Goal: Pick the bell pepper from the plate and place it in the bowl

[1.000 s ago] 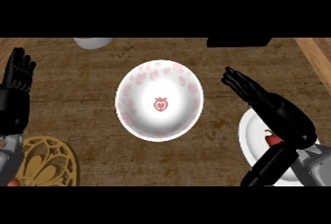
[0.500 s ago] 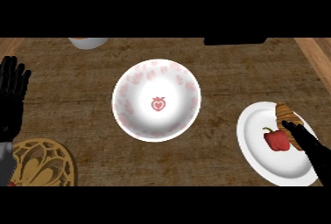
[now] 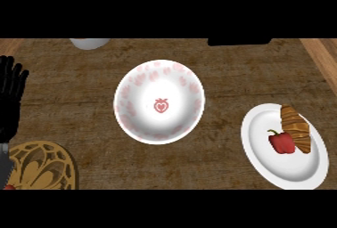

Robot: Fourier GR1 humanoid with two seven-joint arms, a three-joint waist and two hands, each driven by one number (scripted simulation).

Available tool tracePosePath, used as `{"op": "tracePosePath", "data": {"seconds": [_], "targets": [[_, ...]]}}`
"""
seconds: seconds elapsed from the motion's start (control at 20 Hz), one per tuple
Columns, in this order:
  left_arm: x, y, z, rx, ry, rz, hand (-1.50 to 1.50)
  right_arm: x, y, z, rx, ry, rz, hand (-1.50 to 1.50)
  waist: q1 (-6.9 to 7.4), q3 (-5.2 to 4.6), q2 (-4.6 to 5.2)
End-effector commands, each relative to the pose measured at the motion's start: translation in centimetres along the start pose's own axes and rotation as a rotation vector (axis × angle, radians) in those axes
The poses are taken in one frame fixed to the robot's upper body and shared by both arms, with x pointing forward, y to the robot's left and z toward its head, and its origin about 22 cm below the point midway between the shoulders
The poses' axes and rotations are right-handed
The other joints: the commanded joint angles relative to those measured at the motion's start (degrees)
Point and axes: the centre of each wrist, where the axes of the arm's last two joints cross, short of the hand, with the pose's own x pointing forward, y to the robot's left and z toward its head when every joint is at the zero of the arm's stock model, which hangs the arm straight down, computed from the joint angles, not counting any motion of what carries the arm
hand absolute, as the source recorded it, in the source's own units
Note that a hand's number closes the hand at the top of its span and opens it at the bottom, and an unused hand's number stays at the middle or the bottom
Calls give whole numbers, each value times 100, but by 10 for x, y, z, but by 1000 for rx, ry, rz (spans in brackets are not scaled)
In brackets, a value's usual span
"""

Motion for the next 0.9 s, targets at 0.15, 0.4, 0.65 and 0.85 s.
{"op": "tracePosePath", "data": {"seconds": [0.15, 0.4, 0.65, 0.85], "targets": [[-5, 7, -5, -17, 1, 8, 0, 17, -50, 9, 303, 178, 195, -150, 58, 1, 26], [3, -3, -8, -39, 0, 19, 0, 22, -63, -1, 434, 236, 298, -150, 211, 7, 44], [-2, -9, 1, -38, -17, 22, 0, 13, -41, 12, 452, 285, 315, -150, 257, 10, 45], [-11, -6, -13, -41, -4, 19, 0, 0, -16, 9, 461, 274, 300, -150, 256, 10, 58]]}}
